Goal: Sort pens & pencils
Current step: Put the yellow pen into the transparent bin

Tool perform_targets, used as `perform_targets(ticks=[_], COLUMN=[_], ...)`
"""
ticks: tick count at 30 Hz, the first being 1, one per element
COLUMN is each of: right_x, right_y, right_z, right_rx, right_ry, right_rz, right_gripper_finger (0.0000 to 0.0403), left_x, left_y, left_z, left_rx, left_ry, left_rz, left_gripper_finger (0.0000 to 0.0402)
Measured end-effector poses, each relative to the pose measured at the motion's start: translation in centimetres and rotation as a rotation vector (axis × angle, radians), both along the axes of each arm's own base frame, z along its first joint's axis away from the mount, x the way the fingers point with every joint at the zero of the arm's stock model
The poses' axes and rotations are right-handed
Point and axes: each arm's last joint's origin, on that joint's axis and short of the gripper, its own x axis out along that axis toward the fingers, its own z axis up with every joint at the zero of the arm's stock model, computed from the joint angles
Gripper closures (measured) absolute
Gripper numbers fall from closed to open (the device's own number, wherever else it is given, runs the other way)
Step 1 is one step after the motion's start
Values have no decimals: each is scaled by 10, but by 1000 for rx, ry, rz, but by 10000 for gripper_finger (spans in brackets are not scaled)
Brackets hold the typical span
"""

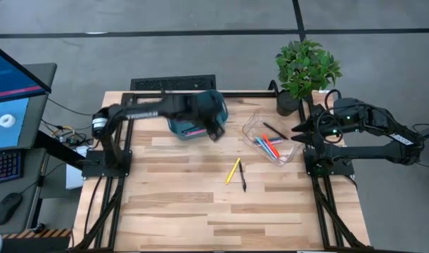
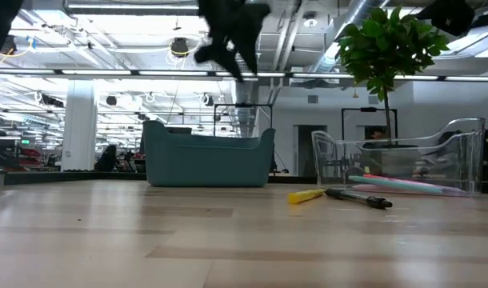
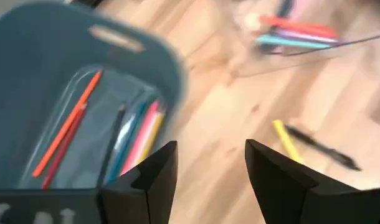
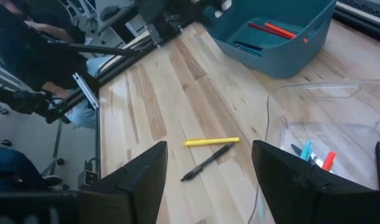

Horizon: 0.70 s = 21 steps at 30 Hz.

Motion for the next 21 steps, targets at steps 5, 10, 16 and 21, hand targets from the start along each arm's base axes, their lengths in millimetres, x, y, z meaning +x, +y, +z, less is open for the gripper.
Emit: perform_targets(ticks=[5,10,16,21], right_x=[-1,-1,-1,-2], right_y=[0,0,0,0], right_z=[-1,-1,-2,-3], right_rx=[-2,-5,-3,-3], right_ry=[11,10,18,39], right_rz=[2,4,5,7], right_gripper_finger=[149,149,149,149], left_x=[19,43,72,81], left_y=[-80,-134,-179,-194], left_z=[-1,-43,-110,-152], left_rx=[127,162,144,132], left_ry=[-64,-103,-110,-104], left_rz=[78,185,183,255], left_gripper_finger=[228,228,228,229])
